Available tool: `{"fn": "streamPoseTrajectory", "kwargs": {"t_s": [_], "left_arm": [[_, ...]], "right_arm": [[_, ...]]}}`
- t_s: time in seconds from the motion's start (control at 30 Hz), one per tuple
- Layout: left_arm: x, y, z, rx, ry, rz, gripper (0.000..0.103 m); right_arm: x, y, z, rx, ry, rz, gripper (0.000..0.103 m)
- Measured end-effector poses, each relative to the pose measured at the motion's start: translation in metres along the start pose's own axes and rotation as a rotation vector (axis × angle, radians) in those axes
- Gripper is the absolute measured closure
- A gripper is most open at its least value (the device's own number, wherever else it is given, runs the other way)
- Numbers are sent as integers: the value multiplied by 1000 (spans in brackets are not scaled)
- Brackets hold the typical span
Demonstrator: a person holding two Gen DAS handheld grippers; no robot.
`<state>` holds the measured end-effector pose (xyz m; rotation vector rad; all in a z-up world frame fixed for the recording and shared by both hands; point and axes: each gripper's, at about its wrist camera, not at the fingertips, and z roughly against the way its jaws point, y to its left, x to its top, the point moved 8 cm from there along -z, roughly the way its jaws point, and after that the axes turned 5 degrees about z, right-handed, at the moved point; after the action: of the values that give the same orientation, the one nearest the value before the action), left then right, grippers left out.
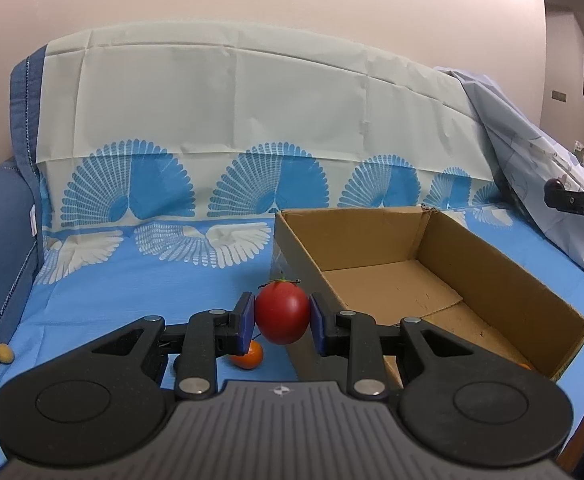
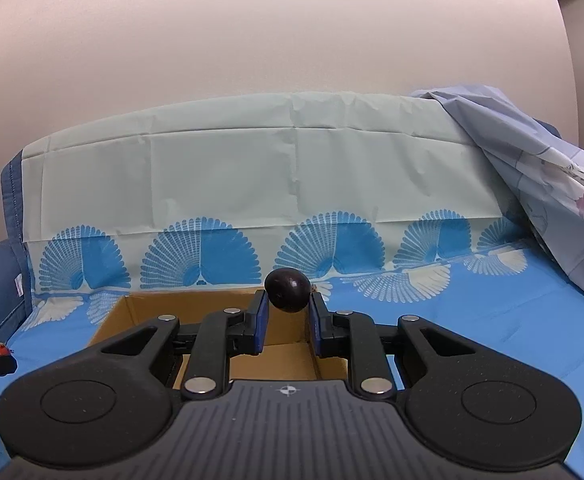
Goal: Organize fruits
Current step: 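Lift the tomato and plum and carry both over the cardboard box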
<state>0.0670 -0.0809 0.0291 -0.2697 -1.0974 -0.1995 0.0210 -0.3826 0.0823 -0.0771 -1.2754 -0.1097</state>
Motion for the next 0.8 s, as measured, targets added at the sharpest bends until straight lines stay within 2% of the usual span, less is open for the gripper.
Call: {"fn": "streamPoseTrajectory", "kwargs": {"t_s": [0.8], "left_arm": [[-1, -1, 0, 3, -1, -2, 71]], "right_arm": [[0, 5, -3, -4, 10, 18, 80]]}}
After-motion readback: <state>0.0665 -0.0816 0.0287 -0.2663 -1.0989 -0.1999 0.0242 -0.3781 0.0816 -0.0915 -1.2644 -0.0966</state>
